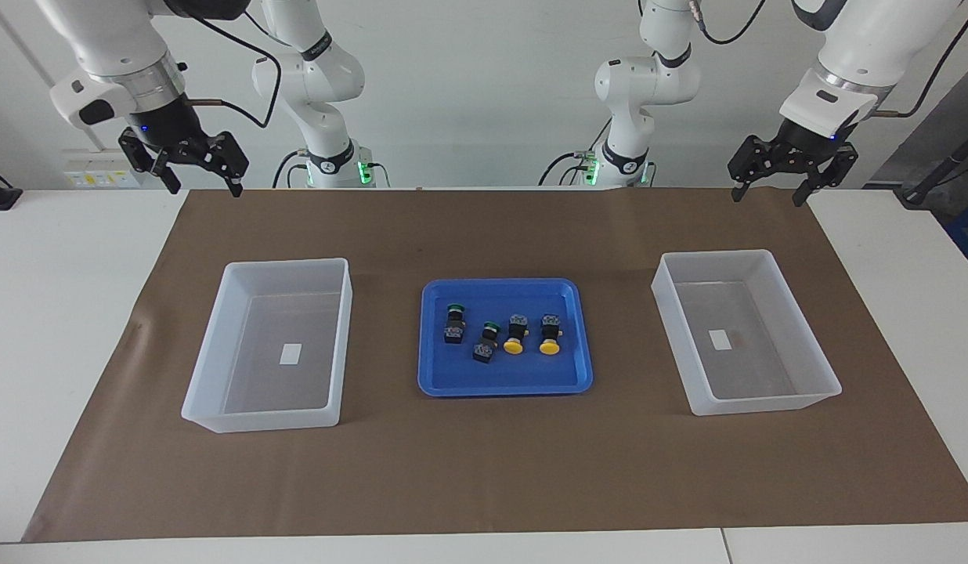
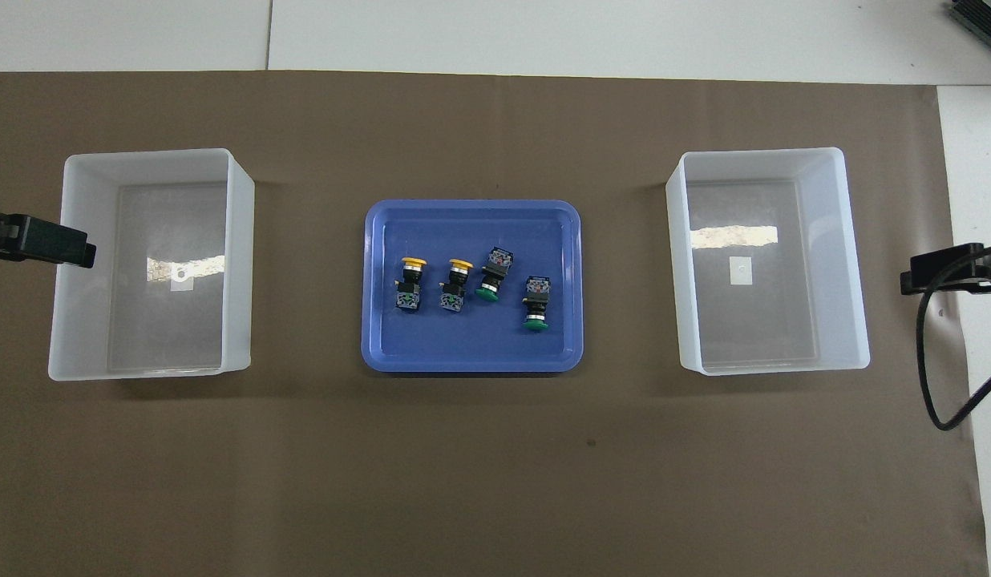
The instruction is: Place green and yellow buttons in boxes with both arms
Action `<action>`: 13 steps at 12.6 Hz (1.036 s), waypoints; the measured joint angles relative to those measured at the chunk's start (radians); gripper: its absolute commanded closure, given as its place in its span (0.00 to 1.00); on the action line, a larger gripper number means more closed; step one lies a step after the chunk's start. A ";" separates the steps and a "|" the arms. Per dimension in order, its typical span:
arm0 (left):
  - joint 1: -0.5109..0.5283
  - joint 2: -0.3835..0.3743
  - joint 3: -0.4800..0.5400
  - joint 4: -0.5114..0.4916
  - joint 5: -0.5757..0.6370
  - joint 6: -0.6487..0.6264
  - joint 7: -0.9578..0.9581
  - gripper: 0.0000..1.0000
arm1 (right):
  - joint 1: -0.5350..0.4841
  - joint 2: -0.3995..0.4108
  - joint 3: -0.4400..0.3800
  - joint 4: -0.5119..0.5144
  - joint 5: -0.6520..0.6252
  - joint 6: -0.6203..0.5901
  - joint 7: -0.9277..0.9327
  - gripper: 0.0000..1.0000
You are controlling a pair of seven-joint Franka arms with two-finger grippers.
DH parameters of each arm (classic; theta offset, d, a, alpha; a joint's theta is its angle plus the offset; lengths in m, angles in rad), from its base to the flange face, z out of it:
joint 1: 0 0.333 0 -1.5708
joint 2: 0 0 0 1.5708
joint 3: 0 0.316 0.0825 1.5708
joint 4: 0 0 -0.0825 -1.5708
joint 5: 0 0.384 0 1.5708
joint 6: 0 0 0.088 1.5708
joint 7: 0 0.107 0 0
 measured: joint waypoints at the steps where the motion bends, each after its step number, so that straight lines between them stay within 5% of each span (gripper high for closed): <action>1: 0.000 0.000 -0.001 0.003 0.000 -0.001 0.000 0.00 | 0.000 0.000 0.000 0.000 0.000 0.000 0.000 0.00; 13: -0.003 0.000 -0.016 -0.007 0.000 -0.021 0.000 0.00 | 0.000 0.000 0.000 0.000 0.000 0.000 0.000 0.00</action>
